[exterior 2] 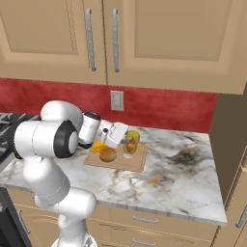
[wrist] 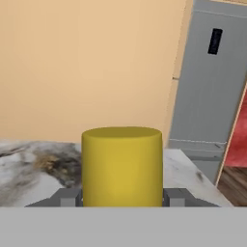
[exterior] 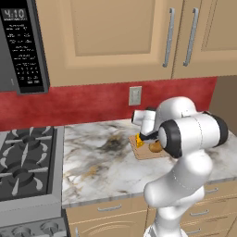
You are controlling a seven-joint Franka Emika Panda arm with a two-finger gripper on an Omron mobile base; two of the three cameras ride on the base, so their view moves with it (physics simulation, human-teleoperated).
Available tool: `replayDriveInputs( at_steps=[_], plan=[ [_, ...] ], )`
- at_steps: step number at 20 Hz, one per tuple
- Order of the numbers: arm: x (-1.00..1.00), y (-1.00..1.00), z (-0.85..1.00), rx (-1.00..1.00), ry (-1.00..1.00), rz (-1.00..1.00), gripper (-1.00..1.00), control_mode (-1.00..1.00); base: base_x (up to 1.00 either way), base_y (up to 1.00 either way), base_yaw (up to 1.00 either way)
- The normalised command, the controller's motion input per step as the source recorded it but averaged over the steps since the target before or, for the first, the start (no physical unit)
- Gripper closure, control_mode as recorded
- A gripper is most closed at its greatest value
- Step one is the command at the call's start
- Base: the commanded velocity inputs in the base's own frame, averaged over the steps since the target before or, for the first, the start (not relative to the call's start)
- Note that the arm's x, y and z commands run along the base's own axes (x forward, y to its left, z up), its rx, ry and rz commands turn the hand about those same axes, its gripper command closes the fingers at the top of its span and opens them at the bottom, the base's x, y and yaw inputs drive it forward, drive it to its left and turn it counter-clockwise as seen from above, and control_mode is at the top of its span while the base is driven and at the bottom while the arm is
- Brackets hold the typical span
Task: Retrieve the reheated potato from the microwave, then place the potato, cheese, and condiment on the cutting board.
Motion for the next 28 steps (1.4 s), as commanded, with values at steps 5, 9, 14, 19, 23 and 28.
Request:
replayDriveInputs(
  at_steps=[5, 9, 14, 19, 23, 28],
  plan=[
    [0.26, 0.00, -0.19, -0.05, 0.00, 0.03, 1.00, -1.00, 0.00, 0.00, 0.00],
    [0.22, 0.00, -0.31, -0.04, 0.00, 0.03, 1.00, -1.00, 0.00, 0.00, 0.00],
    [0.21, 0.00, -0.39, -0.05, -0.01, 0.03, 1.00, -1.00, 0.00, 0.00, 0.00],
    [0.13, 0.04, -0.26, -0.04, -0.05, 0.04, 1.00, -1.00, 0.00, 0.00, 0.00],
    [0.04, 0.00, -0.02, -0.02, -0.15, 0.05, 1.00, -1.00, 0.00, 0.00, 0.00],
    [0.02, 0.00, -0.11, 0.00, -0.17, 0.06, 1.00, -1.00, 0.00, 0.00, 0.00]
  ],
)
